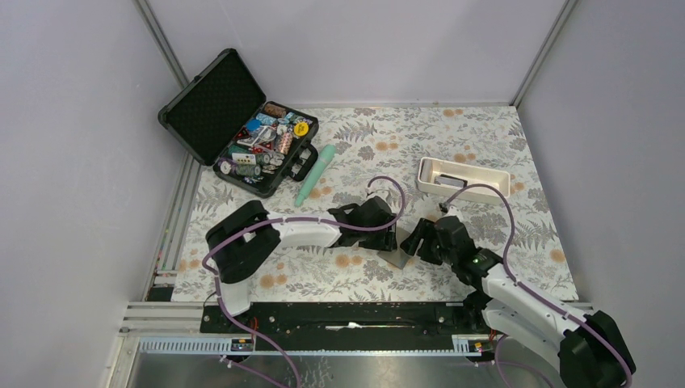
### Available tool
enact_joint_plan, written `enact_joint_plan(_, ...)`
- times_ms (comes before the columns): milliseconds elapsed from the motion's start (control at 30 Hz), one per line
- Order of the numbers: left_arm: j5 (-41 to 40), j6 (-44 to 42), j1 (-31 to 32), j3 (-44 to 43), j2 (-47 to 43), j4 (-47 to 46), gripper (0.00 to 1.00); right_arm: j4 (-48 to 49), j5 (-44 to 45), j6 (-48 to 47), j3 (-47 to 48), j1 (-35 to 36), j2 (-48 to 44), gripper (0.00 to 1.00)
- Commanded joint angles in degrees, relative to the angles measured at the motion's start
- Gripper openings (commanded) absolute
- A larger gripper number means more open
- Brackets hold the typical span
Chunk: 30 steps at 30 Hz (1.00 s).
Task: Put the credit cards into the card holder
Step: Close the card holder at the center of the board.
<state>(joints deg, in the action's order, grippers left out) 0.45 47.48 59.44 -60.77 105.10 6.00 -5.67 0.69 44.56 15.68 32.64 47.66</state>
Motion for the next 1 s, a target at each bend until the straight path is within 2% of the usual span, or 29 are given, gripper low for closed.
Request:
enact_joint_plan(0, -5.4, -2.5, 1.5, -1.9, 3.3, 7.4, 0.55, -0.6, 3.4, 3.4, -1.1, 0.5, -3.8, 0.68)
enact_joint_plan(133, -7.5, -2.8, 2.4, -2.3, 4.1, 9.3, 0.51, -4.6, 7.3, 4.0, -1.2, 0.6, -8.3, 0.68)
enact_joint_plan(267, -8.0, -1.2, 2.8, -2.3, 4.8, 10.5, 0.47, -6.0, 7.0, 4.5, -2.3, 0.6, -11.0, 0.63)
enact_joint_plan(467, -7.9, 2.4, 3.7, -1.2, 3.8, 10.1, 0.42, -0.7, 0.2, 5.0, -5.2, 0.6, -9.0, 0.55)
enact_joint_plan(967, -6.7, 3.5, 4.2, -0.8, 4.7, 9.0, 0.42, 4.2, -0.3, 4.5, -5.5, 0.6, -5.7, 0.54)
